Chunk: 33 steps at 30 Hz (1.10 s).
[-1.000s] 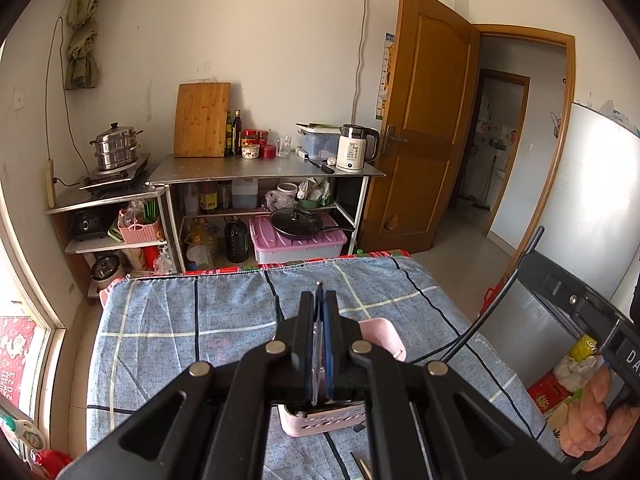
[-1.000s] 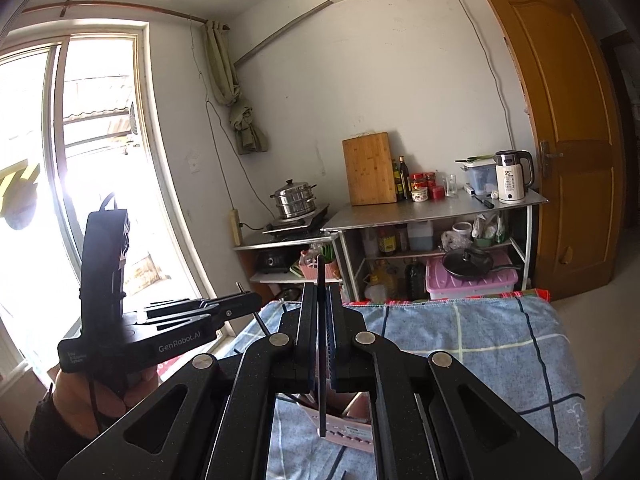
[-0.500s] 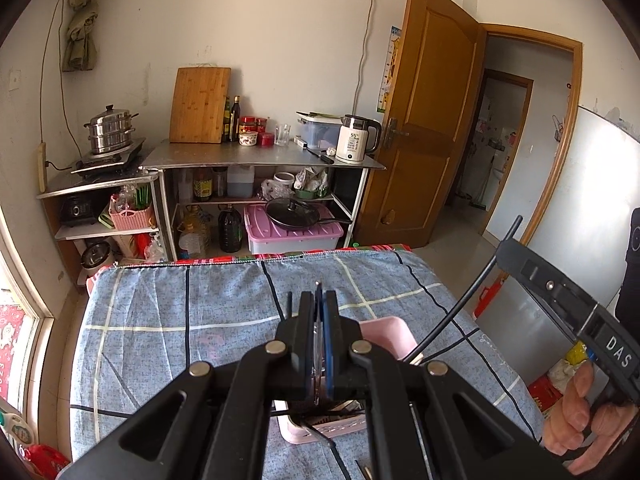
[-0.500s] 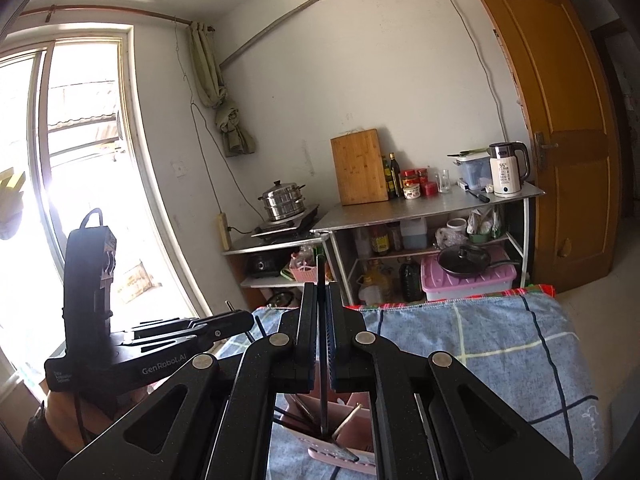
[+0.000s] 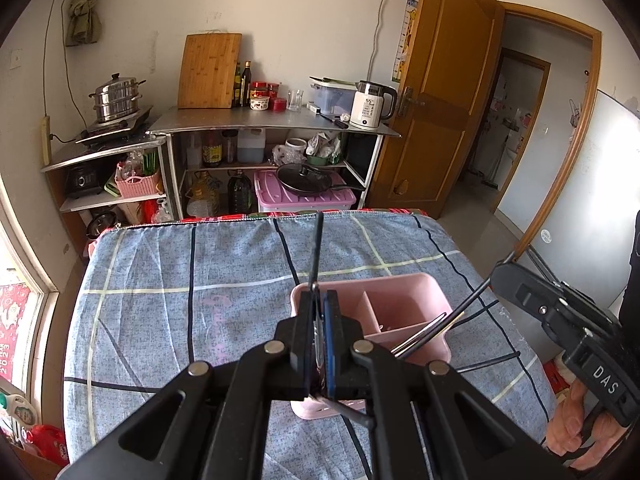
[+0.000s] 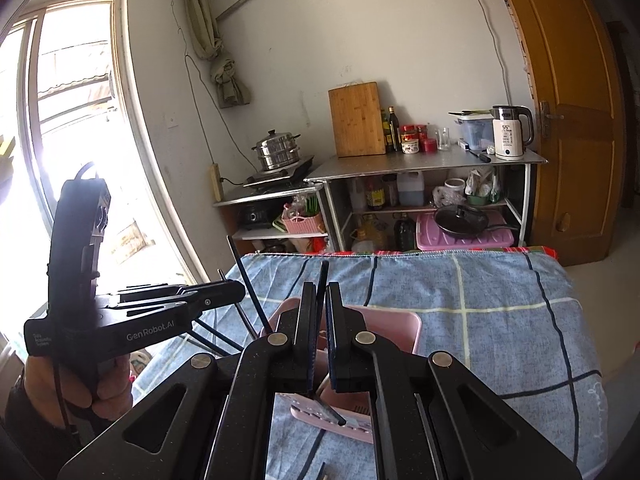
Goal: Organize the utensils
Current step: 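Move both open tools back down to the last chopsticks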
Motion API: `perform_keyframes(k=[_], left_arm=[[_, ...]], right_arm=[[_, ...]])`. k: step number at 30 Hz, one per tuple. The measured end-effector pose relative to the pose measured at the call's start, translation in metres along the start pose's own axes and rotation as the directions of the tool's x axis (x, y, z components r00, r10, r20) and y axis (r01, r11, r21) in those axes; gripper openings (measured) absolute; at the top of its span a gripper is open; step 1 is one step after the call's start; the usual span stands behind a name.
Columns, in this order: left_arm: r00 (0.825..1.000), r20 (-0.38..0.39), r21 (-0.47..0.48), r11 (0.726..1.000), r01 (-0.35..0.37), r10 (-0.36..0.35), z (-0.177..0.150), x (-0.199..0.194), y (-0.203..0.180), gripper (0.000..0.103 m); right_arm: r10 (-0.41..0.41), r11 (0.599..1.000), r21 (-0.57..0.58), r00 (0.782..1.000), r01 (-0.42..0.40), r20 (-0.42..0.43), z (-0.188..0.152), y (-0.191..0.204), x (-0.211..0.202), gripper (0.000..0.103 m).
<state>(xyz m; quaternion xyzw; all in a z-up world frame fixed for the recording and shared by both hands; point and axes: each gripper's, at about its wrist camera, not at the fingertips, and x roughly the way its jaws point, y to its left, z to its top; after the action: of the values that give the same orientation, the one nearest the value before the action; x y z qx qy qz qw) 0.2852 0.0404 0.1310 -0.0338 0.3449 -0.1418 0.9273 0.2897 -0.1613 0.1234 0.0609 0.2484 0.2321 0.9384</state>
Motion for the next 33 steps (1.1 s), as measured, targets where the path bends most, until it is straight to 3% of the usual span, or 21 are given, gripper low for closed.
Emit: perform_keyframes(k=[2, 4, 12, 20, 26, 33], left_arm=[[1.0, 0.023, 0.0, 1.0, -0.001, 0.001, -0.002, -0.007, 0.001, 0.02], [0.999, 0.05, -0.009, 1.0, -0.006, 0.006, -0.003, -0.015, 0.002, 0.028], [0.988, 0.152, -0.02, 1.0, 0.007, -0.003, -0.013, -0.063, -0.003, 0.031], [0.979, 0.202, -0.013, 0.999, 0.033, -0.03, -0.061, -0.103, -0.019, 0.033], [0.982, 0.181, -0.01, 0.998, 0.055, -0.052, -0.106, -0.104, -0.029, 0.033], [0.996, 0.08, -0.042, 0.998, 0.044, -0.041, -0.151, -0.074, -0.03, 0.033]], right_arm=[[-0.003, 1.0, 0.003, 1.0, 0.003, 0.003, -0.001, -0.002, -0.005, 0.014], [-0.005, 1.0, 0.003, 1.0, 0.005, 0.018, 0.0, -0.004, -0.012, 0.017], [-0.029, 1.0, 0.006, 0.997, 0.028, 0.076, -0.007, -0.012, -0.06, 0.017], [-0.03, 0.999, 0.013, 0.997, 0.03, 0.077, -0.051, -0.016, -0.11, 0.017], [-0.021, 0.999, 0.037, 1.0, 0.022, -0.017, -0.098, -0.024, -0.111, 0.017], [-0.008, 0.998, 0.061, 0.992, 0.016, -0.127, -0.143, -0.03, -0.092, 0.017]])
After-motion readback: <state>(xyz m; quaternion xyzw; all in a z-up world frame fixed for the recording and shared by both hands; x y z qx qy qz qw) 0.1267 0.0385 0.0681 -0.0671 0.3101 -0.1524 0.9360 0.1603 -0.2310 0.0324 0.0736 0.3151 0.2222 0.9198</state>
